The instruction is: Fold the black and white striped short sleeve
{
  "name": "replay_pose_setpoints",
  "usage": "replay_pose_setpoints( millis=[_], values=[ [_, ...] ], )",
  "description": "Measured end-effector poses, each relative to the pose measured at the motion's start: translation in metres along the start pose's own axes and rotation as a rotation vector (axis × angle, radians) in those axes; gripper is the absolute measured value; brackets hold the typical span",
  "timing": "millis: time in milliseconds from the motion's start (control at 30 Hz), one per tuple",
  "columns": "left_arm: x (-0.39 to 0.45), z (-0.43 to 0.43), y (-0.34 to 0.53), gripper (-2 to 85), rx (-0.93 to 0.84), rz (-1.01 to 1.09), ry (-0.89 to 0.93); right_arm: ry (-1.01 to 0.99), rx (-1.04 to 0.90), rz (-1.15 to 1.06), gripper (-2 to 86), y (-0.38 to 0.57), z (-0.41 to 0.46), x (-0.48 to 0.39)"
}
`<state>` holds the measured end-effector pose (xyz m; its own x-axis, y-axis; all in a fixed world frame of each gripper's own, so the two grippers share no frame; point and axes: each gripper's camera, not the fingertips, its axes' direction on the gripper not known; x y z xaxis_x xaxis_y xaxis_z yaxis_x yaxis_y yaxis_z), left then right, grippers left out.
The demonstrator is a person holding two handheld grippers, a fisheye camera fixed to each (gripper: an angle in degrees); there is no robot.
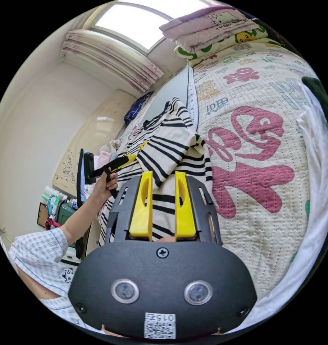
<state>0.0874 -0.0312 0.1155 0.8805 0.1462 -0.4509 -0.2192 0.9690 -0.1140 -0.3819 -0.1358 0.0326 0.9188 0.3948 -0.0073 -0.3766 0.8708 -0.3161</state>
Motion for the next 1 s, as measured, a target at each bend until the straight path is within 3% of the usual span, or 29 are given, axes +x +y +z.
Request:
replay_pose_setpoints(
  millis=[133,400,733,1000],
  values=[
    [0.003,0.003,0.001,6.4,-0.011,-0.001,-0.095,0.068,-0.043,-0.026,7.0,0.006,0.031,-0.001],
    [-0.022,-0.004,0.013,0.7,-0.010,-0.039,-0.034,0.068,-0.080,-0.025,-0.3,0.024,0.047,0.024],
    [-0.010,-0.004,0.024,-0.8,-0.029,0.021,-0.170,0.192,-0.106,-0.098,-1.0,0.048,0.080,0.024],
    [-0.030,-0.009,0.033,-0.7,-0.029,-0.023,-0.096,0.230,-0.106,-0.146,-1.0,0.066,0.098,0.032]
  ],
)
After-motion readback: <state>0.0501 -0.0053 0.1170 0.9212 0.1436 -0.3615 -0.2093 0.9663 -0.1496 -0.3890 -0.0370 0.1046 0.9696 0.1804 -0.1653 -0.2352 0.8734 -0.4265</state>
